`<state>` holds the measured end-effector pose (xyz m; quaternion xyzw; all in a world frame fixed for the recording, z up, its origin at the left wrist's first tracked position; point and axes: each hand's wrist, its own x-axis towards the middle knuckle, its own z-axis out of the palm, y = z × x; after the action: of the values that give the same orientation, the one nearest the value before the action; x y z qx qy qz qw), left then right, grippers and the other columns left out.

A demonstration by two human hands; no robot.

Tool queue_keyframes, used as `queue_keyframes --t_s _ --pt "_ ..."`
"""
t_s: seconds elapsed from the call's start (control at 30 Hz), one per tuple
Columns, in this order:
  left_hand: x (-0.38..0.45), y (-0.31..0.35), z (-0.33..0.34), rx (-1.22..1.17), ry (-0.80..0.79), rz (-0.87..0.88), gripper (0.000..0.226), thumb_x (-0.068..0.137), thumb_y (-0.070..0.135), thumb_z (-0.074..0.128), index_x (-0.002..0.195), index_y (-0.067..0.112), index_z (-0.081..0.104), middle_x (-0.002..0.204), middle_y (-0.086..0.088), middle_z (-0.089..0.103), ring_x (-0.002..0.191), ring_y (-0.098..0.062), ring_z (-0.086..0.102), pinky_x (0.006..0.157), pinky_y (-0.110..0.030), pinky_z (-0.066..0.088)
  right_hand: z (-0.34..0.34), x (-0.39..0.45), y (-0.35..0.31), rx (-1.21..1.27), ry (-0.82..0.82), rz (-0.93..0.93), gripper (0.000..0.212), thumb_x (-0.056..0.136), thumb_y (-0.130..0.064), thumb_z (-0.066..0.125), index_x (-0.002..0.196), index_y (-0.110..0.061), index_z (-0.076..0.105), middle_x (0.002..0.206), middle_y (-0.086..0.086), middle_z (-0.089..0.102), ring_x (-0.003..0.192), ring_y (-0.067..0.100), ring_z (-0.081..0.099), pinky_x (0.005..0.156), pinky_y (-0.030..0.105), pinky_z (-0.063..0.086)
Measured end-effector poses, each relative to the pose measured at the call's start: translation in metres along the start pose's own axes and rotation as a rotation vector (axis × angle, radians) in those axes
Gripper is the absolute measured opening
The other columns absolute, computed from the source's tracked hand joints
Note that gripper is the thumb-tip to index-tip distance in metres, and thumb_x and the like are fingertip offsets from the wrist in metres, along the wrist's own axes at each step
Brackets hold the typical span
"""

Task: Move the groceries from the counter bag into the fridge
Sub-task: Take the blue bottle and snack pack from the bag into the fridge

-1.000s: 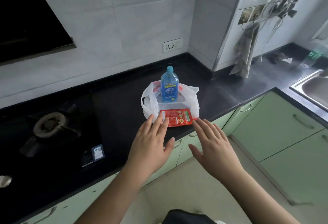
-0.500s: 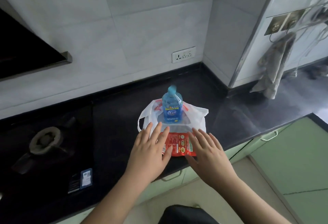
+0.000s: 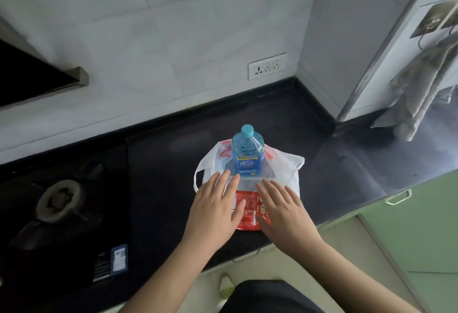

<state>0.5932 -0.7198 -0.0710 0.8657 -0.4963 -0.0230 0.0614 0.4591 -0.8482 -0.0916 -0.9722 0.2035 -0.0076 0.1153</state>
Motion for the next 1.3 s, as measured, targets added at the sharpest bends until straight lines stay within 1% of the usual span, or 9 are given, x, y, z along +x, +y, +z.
queue_keyframes --t_s 0.17,0.33,0.43,0.57,0.7,0.8,1.0,1.17,1.3 --pt "0.013 -0.012 0.011 -0.089 -0.064 0.05 0.057 0.097 0.049 0.032 0.146 0.02 0.036 0.146 -0.001 0.044 0.135 -0.015 0.04 0.109 -0.032 0.035 0.017 0.013 -0.005 0.048 -0.061 0.029 0.071 0.095 -0.049 0.042 0.154 -0.021 0.013 0.161 0.001 0.017 0.148 0.02 0.011 0.115 0.035 -0.005" --pt "0.032 -0.017 0.015 -0.088 -0.07 0.076 0.055 0.098 0.044 0.04 0.146 0.018 0.036 0.143 -0.002 0.047 0.13 -0.017 0.045 0.105 -0.032 0.039 0.046 0.016 -0.006 0.048 -0.128 0.068 0.07 0.093 -0.05 0.043 0.152 -0.02 0.02 0.159 0.002 0.023 0.147 0.021 0.017 0.116 0.036 0.0" --pt "0.046 -0.022 0.023 -0.19 -0.127 0.011 0.055 0.098 0.044 0.042 0.146 0.018 0.035 0.143 0.0 0.047 0.128 -0.015 0.048 0.101 -0.029 0.042 0.064 0.016 -0.009 0.052 -0.19 0.067 0.07 0.094 -0.046 0.043 0.153 -0.021 0.016 0.161 0.001 0.017 0.148 0.021 0.011 0.115 0.035 -0.004" --pt "0.068 -0.027 0.032 -0.413 -0.239 -0.152 0.057 0.097 0.048 0.045 0.147 0.021 0.034 0.148 0.0 0.043 0.13 -0.015 0.048 0.098 -0.031 0.045 0.083 0.018 -0.006 0.021 -0.264 0.12 0.073 0.096 -0.053 0.036 0.154 -0.021 0.006 0.162 0.001 0.005 0.149 0.022 0.0 0.113 0.038 -0.01" --pt "0.093 -0.034 0.042 -0.536 -0.204 -0.234 0.057 0.094 0.052 0.049 0.14 0.021 0.041 0.138 -0.002 0.055 0.123 -0.016 0.054 0.092 -0.031 0.048 0.093 0.02 -0.004 -0.013 -0.305 0.124 0.073 0.097 -0.054 0.037 0.154 -0.021 0.005 0.162 0.003 0.005 0.149 0.025 -0.001 0.11 0.039 -0.012" --pt "0.108 -0.04 0.048 -0.543 -0.159 -0.267 0.064 0.09 0.052 0.058 0.142 0.02 0.038 0.141 -0.001 0.052 0.125 -0.018 0.053 0.089 -0.028 0.047 0.099 0.019 -0.002 -0.043 -0.309 0.121 0.068 0.098 -0.046 0.04 0.154 -0.022 0.009 0.162 0.006 0.009 0.149 0.027 0.002 0.107 0.041 -0.011" --pt "0.13 -0.041 0.059 -0.696 -0.191 -0.311 0.083 0.078 0.045 0.076 0.145 0.026 0.029 0.146 0.0 0.045 0.13 -0.019 0.049 0.094 -0.038 0.05 0.102 0.021 0.002 -0.053 -0.338 0.12 0.06 0.101 -0.027 0.037 0.154 -0.019 0.01 0.162 0.007 0.011 0.149 0.028 0.005 0.118 0.043 0.002" --pt "0.135 -0.037 0.067 -0.751 -0.195 -0.304 0.088 0.077 0.036 0.079 0.146 0.025 0.025 0.145 -0.004 0.039 0.127 -0.02 0.05 0.09 -0.033 0.051 0.099 0.025 0.007 -0.023 -0.359 0.121 0.06 0.101 -0.032 0.039 0.153 -0.021 0.012 0.161 0.004 0.015 0.148 0.026 0.009 0.118 0.042 0.012" --pt "0.14 -0.036 0.069 -0.813 -0.204 -0.331 0.082 0.077 0.03 0.081 0.142 0.022 0.032 0.14 -0.002 0.04 0.125 -0.02 0.052 0.091 -0.032 0.05 0.099 0.025 0.012 -0.013 -0.361 0.097 0.061 0.1 -0.037 0.043 0.152 -0.02 0.018 0.159 0.004 0.022 0.147 0.026 0.016 0.117 0.044 0.018"
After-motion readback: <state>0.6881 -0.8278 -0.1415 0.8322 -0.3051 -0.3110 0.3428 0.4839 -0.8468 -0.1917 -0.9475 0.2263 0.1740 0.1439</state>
